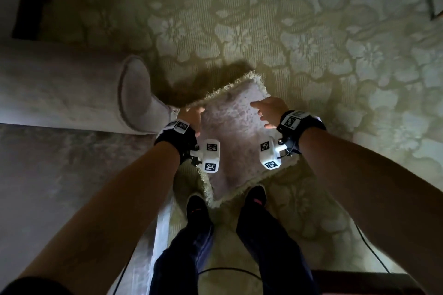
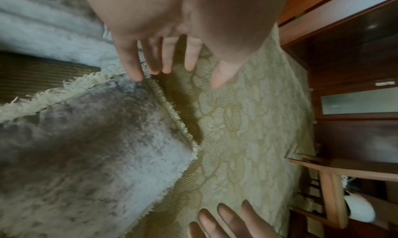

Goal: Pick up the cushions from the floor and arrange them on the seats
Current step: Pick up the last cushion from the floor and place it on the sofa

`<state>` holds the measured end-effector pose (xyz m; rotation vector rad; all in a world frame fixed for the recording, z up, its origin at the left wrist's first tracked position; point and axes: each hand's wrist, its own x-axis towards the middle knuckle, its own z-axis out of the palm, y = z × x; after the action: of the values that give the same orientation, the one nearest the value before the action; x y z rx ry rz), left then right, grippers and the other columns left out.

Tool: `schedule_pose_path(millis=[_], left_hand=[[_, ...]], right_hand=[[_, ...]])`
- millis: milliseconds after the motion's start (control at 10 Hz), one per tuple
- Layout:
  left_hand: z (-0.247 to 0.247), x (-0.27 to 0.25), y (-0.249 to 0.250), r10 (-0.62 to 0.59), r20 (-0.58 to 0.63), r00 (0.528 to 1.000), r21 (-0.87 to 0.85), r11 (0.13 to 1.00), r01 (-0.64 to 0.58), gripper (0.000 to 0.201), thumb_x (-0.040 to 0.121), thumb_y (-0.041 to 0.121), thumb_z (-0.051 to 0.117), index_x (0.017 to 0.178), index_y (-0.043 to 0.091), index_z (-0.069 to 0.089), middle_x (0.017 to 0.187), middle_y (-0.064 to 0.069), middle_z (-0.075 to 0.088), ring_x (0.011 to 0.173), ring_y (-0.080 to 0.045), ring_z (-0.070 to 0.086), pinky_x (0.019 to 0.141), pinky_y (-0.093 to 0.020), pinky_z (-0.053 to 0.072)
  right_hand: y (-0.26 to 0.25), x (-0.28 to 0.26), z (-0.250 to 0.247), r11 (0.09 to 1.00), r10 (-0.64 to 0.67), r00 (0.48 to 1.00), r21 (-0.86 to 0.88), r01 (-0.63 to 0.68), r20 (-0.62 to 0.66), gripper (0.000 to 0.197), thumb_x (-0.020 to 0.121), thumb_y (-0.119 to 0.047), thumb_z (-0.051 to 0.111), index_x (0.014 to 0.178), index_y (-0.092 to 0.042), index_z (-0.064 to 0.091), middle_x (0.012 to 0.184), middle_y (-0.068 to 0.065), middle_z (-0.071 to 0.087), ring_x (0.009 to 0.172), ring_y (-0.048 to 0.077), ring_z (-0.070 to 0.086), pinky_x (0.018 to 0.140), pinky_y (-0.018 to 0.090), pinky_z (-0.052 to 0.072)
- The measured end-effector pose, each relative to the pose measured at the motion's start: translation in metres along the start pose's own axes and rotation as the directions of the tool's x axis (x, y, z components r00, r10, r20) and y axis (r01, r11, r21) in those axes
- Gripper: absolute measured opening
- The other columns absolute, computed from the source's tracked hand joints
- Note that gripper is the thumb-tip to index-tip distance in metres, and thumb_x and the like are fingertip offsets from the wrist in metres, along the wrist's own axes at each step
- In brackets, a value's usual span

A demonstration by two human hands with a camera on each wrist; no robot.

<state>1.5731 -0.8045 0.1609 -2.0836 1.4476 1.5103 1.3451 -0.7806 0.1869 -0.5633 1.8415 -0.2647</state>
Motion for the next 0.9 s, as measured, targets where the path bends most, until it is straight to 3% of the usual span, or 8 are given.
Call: schedule_pose_path(millis=[100,300,400,500,600,700,800,900], left_hand=[[0.039,0.035,-0.03,-0.198,0.047,0.979,-0.504,0.842,0.194,0.057,0.094,0.032,0.055,0.143,0.008,0.041,0.147,-0.017,0.042,0.132,-0.038,0.044,0.06,-0.025,0.043],[0.089,0.129,-0.085,-0.275,0.077,0.958,-0.441,0.853,0.28,0.053,0.096,0.031,0.054,0.14,0.004,0.045,0.144,-0.019,0.046,0.13,-0.037,0.047,0.076,-0.032,0.047],[0.111,0.164,-0.097,-0.245,0.096,0.965,-0.354,0.898,0.263,0.054,0.097,0.027,0.054,0.144,0.006,0.039,0.15,-0.016,0.037,0.135,-0.036,0.039,0.101,-0.038,0.042],[0.136,0.21,-0.122,-0.299,0.163,0.94,-0.486,0.805,0.34,0.076,0.075,0.05,0.067,0.138,0.012,0.048,0.144,-0.011,0.047,0.127,-0.034,0.05,0.104,-0.047,0.045],[0.143,0.209,-0.117,-0.311,0.13,0.941,-0.445,0.83,0.336,0.071,0.08,0.044,0.07,0.137,0.006,0.049,0.138,-0.016,0.053,0.124,-0.033,0.054,0.099,-0.038,0.048],[0.146,0.208,-0.114,-0.355,0.043,0.934,-0.421,0.841,0.339,0.056,0.095,0.03,0.058,0.141,0.001,0.043,0.142,-0.019,0.048,0.128,-0.034,0.05,0.097,-0.035,0.044],[0.145,0.203,-0.108,-0.177,0.081,0.981,-0.097,0.978,0.185,0.048,0.105,0.023,0.036,0.15,0.01,0.028,0.151,-0.017,0.036,0.132,-0.036,0.044,0.104,-0.037,0.039],[0.135,0.175,-0.085,-0.192,-0.033,0.981,-0.223,0.958,0.18,0.055,0.096,0.029,0.056,0.141,0.002,0.042,0.143,-0.019,0.047,0.129,-0.035,0.048,0.103,-0.038,0.042]], right_hand=[[0.04,0.057,0.016,1.0,0.022,1.0,-0.02,-0.023,-0.017,0.052,0.089,-0.039,0.068,0.113,0.007,0.064,0.115,0.026,0.067,0.107,0.04,0.064,0.094,0.056,0.052],[0.105,0.16,0.043,0.986,0.015,0.994,-0.164,-0.033,-0.112,0.043,0.081,-0.053,0.071,0.086,-0.011,0.062,0.089,0.012,0.062,0.084,0.029,0.06,0.094,0.044,0.05],[0.126,0.196,0.059,0.977,0.043,0.991,-0.2,-0.069,-0.13,0.085,0.079,-0.058,0.071,0.145,-0.014,0.04,0.147,0.012,0.046,0.133,0.033,0.045,0.11,0.047,0.038],[0.142,0.226,0.072,0.954,0.028,0.991,-0.294,-0.065,-0.128,0.11,0.079,-0.062,0.068,0.157,-0.016,0.005,0.164,0.011,0.011,0.15,0.032,0.015,0.119,0.048,0.021],[0.155,0.242,0.083,0.899,0.006,0.992,-0.433,-0.059,-0.122,0.11,0.079,-0.066,0.065,0.157,-0.015,0.006,0.163,0.013,0.014,0.149,0.033,0.018,0.118,0.049,0.024],[0.159,0.254,0.09,0.827,-0.052,0.985,-0.561,-0.049,-0.162,0.083,0.083,-0.059,0.065,0.145,-0.01,0.039,0.146,0.019,0.043,0.132,0.037,0.044,0.107,0.049,0.04],[0.153,0.255,0.08,0.79,-0.067,0.979,-0.61,-0.065,-0.19,0.065,0.091,-0.052,0.06,0.131,-0.003,0.05,0.129,0.022,0.055,0.12,0.039,0.054,0.101,0.047,0.047],[0.149,0.234,0.053,0.84,-0.06,0.977,-0.539,-0.062,-0.206,0.057,0.082,-0.053,0.069,0.119,-0.01,0.062,0.114,0.014,0.064,0.105,0.035,0.061,0.086,0.036,0.052]])
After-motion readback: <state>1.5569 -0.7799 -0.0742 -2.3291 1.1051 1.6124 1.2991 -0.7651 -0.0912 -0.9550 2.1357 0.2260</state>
